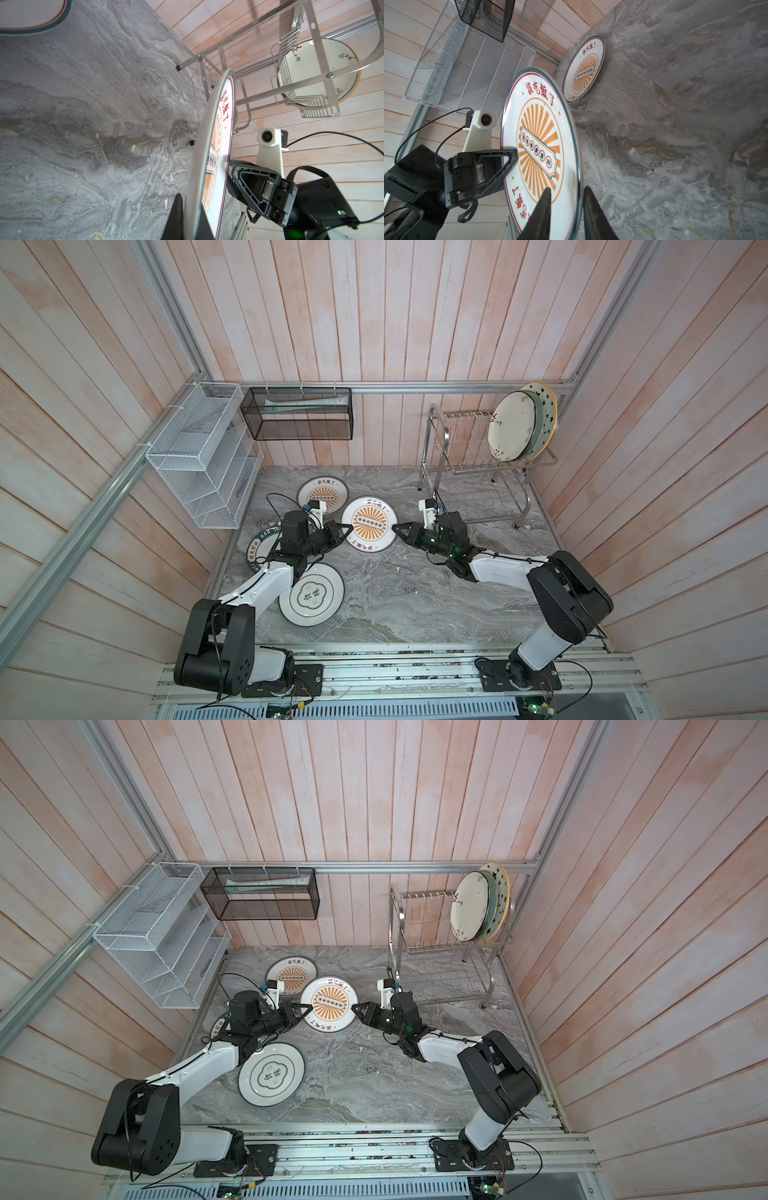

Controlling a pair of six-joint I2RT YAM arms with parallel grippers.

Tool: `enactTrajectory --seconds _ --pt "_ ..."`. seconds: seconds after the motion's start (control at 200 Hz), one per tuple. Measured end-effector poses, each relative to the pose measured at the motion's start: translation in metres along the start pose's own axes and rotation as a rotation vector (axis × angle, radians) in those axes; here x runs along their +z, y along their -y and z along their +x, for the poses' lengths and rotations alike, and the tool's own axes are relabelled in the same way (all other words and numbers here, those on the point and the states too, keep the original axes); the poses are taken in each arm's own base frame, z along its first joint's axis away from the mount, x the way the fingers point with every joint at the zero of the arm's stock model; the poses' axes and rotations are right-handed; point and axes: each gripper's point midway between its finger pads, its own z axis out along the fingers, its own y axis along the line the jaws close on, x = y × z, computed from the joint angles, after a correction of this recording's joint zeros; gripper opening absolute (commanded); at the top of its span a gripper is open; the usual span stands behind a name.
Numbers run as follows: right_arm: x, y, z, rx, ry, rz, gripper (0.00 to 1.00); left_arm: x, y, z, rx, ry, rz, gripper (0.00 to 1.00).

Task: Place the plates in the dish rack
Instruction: 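Grasp the tilted sunburst plate rim with the right gripper while the left approaches, then lift the sunburst plate upright with the right gripper beside the left gripper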

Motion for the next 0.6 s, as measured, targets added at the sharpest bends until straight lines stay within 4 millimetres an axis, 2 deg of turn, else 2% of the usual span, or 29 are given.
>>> enactTrajectory --seconds 0.23,0.35,0.6 --pt "-0.016 -0.014 -0.017 -0.124 0.06 0.033 0.36 -0.014 0.03 -0.014 0.068 0.069 0.061 0.0" --pt "-0.028 -0.029 -0.03 -0.209 0.11 0.039 0.41 -0.019 0.046 -0.017 0.1 0.092 0.096 0.0" --pt "-0.058 -0.062 -0.061 -0.364 0.248 0.042 0.42 -0.015 0.065 -0.015 0.133 0.111 0.141 0.0"
